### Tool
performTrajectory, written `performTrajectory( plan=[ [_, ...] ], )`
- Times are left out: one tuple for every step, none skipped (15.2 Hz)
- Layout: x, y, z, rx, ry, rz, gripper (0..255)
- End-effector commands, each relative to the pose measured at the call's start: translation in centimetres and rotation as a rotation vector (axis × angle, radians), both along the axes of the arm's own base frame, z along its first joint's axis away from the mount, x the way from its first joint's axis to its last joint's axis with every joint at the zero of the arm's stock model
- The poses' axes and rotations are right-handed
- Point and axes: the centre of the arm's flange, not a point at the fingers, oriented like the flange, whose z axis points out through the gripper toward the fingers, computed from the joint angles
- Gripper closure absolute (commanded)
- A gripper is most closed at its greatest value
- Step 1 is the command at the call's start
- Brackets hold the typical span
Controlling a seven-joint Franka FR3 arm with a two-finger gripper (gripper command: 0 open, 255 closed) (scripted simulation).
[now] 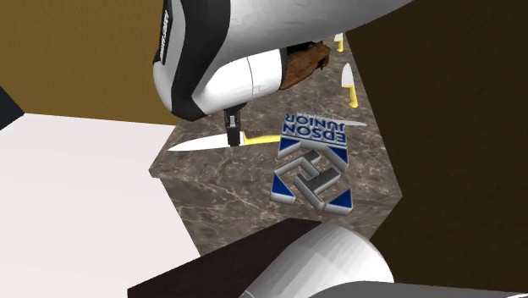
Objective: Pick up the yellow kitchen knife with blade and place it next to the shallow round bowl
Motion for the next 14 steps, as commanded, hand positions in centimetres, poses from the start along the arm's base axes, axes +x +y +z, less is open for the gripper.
performTrajectory(
  plan=[
    [0.2,0.1,-1.1,0.001,0.001,0.003,0],
    [0.3,0.1,-1.6,0.001,0.001,0.003,0],
    [0.5,0.1,-2.2,0.001,0.001,0.003,0],
    [0.6,0.0,-2.7,0.001,0.001,0.003,0],
    [0.7,0.0,-3.0,0.001,0.001,0.003,0],
    [0.7,0.0,-3.0,0.001,0.001,0.003,0],
    [0.7,0.0,-3.0,0.001,0.001,0.003,0],
    [0.7,0.0,-3.0,0.001,0.001,0.003,0],
    [0.7,0.0,-3.0,0.001,0.001,0.003,0],
    [0.7,0.0,-3.0,0.001,0.001,0.003,0],
    [0.7,0.0,-3.0,0.001,0.001,0.003,0],
    [0.7,0.0,-3.0,0.001,0.001,0.003,0],
    [0.7,0.0,-3.0,0.001,0.001,0.003,255],
    [0.7,0.0,-3.0,0.001,0.001,0.003,255]
  ],
)
